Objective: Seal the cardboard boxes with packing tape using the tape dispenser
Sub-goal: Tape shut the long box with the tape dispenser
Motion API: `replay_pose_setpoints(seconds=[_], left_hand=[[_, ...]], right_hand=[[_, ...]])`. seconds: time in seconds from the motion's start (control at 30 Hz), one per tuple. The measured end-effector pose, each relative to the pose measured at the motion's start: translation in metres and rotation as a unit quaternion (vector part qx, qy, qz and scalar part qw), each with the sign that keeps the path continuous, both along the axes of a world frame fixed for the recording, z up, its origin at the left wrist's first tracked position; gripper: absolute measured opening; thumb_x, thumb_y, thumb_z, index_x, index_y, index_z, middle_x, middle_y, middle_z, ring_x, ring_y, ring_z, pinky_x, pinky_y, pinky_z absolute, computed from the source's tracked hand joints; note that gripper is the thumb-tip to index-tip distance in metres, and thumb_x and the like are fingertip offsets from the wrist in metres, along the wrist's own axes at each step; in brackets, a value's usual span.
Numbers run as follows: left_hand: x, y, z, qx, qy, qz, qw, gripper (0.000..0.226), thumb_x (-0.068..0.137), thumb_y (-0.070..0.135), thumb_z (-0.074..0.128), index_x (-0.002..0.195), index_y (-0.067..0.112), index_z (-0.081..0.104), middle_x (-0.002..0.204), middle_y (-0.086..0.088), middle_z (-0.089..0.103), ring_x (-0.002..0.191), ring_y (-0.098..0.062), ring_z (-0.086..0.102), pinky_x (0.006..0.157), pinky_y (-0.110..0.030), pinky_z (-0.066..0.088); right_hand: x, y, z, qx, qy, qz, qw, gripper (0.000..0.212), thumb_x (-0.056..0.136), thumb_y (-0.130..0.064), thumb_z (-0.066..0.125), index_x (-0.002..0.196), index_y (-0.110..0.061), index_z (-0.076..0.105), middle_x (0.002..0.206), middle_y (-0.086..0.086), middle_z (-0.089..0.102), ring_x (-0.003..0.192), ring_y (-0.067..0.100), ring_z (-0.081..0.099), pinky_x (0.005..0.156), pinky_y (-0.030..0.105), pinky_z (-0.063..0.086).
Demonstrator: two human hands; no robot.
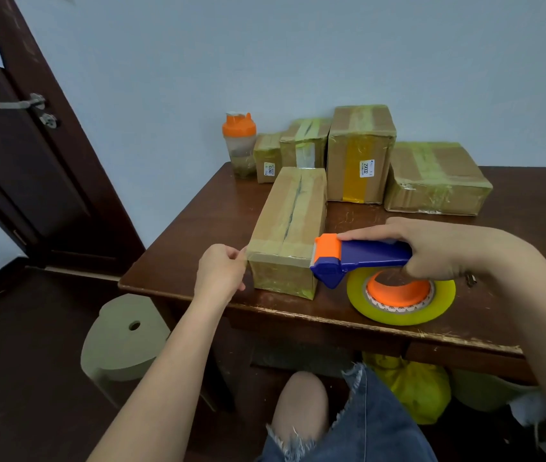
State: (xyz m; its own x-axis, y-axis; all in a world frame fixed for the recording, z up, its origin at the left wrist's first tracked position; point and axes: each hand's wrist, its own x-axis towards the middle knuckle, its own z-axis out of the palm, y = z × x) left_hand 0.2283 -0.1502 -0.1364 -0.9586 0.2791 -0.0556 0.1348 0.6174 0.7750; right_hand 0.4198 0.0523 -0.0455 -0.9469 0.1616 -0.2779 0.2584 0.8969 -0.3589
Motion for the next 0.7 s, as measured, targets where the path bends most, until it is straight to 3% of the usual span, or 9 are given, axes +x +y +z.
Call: replay_pose_setpoints(seconds=[0.1, 0.2, 0.23, 0.27, 0.33, 0.43, 0.57, 0.63, 0.7], left_hand=[[-0.001, 0.001, 0.0, -0.047, 0.029, 0.016, 0.998, 0.038, 0.096, 0.03, 0.059, 0.128, 0.01, 0.055, 0.091, -0.006, 0.067, 0.065, -0.016, 0.066, 0.063, -0.031, 0.055], [-0.008, -0.005, -0.007, -0.027, -0.007, 0.013, 1.0, 0.097, 0.086, 0.033, 0.072, 0.152, 0.03, 0.001, 0.129, -0.013, 0.054, 0.094, -0.029, 0.068, 0.079, -0.043, 0.059], [-0.009, -0.008, -0.008, 0.006, -0.025, 0.011, 1.0, 0.102, 0.084, 0.032, 0.074, 0.152, 0.032, -0.002, 0.132, -0.014, 0.051, 0.1, -0.03, 0.066, 0.083, -0.043, 0.058], [-0.008, -0.009, -0.008, 0.038, -0.024, 0.01, 0.999, 0.098, 0.085, 0.028, 0.074, 0.153, 0.029, 0.004, 0.131, -0.013, 0.052, 0.105, -0.029, 0.063, 0.089, -0.041, 0.056], [-0.003, -0.009, -0.005, 0.085, 0.058, 0.012, 0.995, 0.065, 0.092, 0.021, 0.066, 0.148, 0.02, 0.033, 0.123, -0.005, 0.058, 0.112, -0.022, 0.059, 0.097, -0.034, 0.049], [0.014, -0.004, 0.006, 0.171, 0.179, -0.007, 0.969, 0.029, 0.1, 0.028, 0.051, 0.127, 0.022, 0.062, 0.121, 0.006, 0.065, 0.112, -0.008, 0.059, 0.094, -0.022, 0.049], [0.036, 0.005, 0.002, 0.191, 0.174, -0.102, 0.961, 0.049, 0.098, 0.048, 0.033, 0.122, 0.022, 0.067, 0.123, 0.016, 0.061, 0.111, 0.012, 0.051, 0.082, 0.005, 0.035], [0.035, 0.006, -0.011, 0.167, 0.2, -0.12, 0.958, 0.057, 0.095, 0.053, 0.028, 0.125, 0.022, 0.065, 0.136, 0.013, 0.055, 0.127, 0.008, 0.04, 0.093, 0.005, 0.026], [0.029, 0.006, -0.021, 0.163, 0.207, -0.123, 0.957, 0.056, 0.097, 0.052, 0.027, 0.127, 0.022, 0.064, 0.141, 0.012, 0.052, 0.131, 0.005, 0.037, 0.103, -0.005, 0.028]], right_hand=[[0.001, 0.0, -0.001, 0.001, -0.004, -0.004, 1.0, 0.094, 0.085, 0.006, 0.046, 0.13, -0.074, 0.023, 0.106, -0.007, 0.043, 0.089, 0.021, 0.056, 0.079, 0.036, 0.053], [0.001, -0.002, 0.001, -0.004, -0.006, -0.003, 1.0, 0.093, 0.085, 0.007, 0.045, 0.132, -0.07, 0.025, 0.104, -0.008, 0.044, 0.088, 0.024, 0.058, 0.075, 0.036, 0.052], [0.001, -0.003, 0.002, -0.007, -0.006, -0.003, 1.0, 0.092, 0.085, 0.008, 0.045, 0.132, -0.07, 0.026, 0.103, -0.009, 0.044, 0.088, 0.025, 0.058, 0.074, 0.035, 0.052], [0.001, -0.003, 0.002, -0.009, -0.007, -0.003, 1.0, 0.092, 0.085, 0.007, 0.045, 0.131, -0.07, 0.026, 0.103, -0.01, 0.044, 0.089, 0.025, 0.058, 0.075, 0.035, 0.052], [0.001, -0.002, 0.002, -0.016, -0.007, -0.004, 1.0, 0.093, 0.084, 0.008, 0.046, 0.128, -0.072, 0.025, 0.104, -0.013, 0.044, 0.091, 0.025, 0.058, 0.078, 0.037, 0.052], [0.001, -0.002, 0.002, -0.023, -0.007, -0.004, 1.0, 0.092, 0.084, 0.008, 0.046, 0.129, -0.07, 0.026, 0.103, -0.015, 0.044, 0.092, 0.023, 0.057, 0.08, 0.037, 0.052], [0.0, -0.003, 0.002, -0.03, -0.004, -0.005, 1.0, 0.091, 0.085, 0.008, 0.046, 0.131, -0.068, 0.027, 0.101, -0.015, 0.045, 0.089, 0.022, 0.058, 0.074, 0.032, 0.05], [0.0, -0.003, 0.002, -0.035, -0.004, -0.006, 0.999, 0.091, 0.084, 0.008, 0.046, 0.128, -0.069, 0.027, 0.1, -0.012, 0.049, 0.09, 0.025, 0.058, 0.073, 0.034, 0.05], [0.001, -0.003, 0.002, -0.038, -0.004, -0.006, 0.999, 0.092, 0.084, 0.008, 0.046, 0.126, -0.071, 0.026, 0.101, -0.011, 0.05, 0.092, 0.028, 0.059, 0.075, 0.037, 0.052]])
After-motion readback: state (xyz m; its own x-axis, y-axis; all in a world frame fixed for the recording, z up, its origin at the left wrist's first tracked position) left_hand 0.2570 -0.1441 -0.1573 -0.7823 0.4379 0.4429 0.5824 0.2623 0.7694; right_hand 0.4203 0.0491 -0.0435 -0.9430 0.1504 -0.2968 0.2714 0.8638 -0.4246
